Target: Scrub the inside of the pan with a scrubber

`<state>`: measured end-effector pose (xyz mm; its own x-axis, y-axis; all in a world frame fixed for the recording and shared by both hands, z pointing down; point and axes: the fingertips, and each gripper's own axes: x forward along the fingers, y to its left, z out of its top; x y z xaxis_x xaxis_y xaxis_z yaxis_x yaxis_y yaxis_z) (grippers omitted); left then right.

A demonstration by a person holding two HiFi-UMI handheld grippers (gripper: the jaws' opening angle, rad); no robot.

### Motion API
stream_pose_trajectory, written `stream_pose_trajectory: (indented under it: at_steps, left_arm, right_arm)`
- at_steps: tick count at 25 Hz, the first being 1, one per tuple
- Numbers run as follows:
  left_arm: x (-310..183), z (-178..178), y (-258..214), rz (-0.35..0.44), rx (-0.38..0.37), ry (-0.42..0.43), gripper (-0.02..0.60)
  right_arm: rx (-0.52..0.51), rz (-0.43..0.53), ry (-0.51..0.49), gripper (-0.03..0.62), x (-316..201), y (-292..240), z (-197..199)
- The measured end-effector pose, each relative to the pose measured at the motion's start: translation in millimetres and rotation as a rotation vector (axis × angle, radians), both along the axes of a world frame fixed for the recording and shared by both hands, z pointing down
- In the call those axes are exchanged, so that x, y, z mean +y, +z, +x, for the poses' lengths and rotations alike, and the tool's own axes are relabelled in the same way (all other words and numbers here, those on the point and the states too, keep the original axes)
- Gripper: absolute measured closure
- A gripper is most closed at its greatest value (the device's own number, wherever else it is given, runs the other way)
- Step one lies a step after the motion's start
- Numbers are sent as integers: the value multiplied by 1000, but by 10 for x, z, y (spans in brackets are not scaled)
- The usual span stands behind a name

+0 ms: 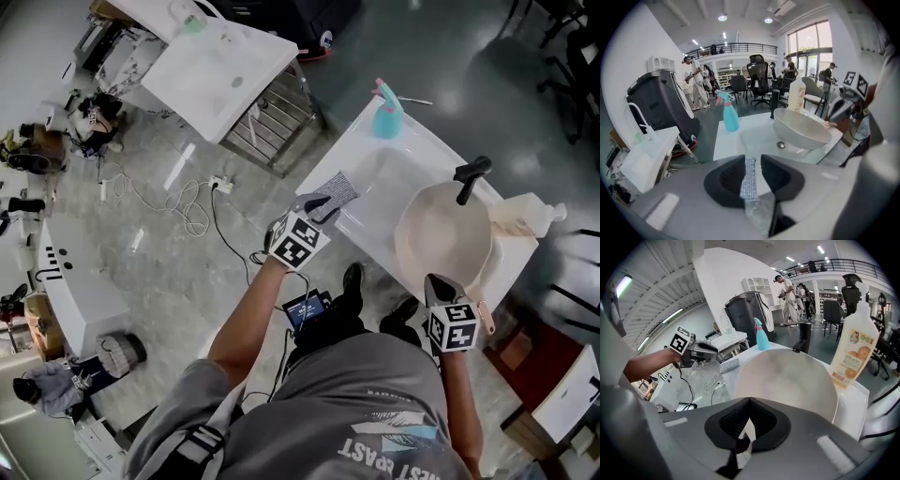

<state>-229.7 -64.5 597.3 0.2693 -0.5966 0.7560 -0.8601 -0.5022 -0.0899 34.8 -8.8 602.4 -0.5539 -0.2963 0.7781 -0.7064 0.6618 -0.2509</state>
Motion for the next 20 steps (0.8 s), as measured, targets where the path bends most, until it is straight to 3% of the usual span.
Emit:
stream_pose_trajectory:
  at_steps: [6, 13, 20]
  left_arm:
    - [-37, 92, -602, 151, 40, -11, 580]
    - [-19, 259, -1288, 289, 156, -8, 581]
    - [50, 422, -1883, 390, 248, 20, 581]
  right_arm:
    - [-8, 50, 12, 592, -88, -171, 10]
    - [-59, 170, 28, 592, -258, -583, 24]
    - [-92, 221, 64, 594, -334, -898, 83]
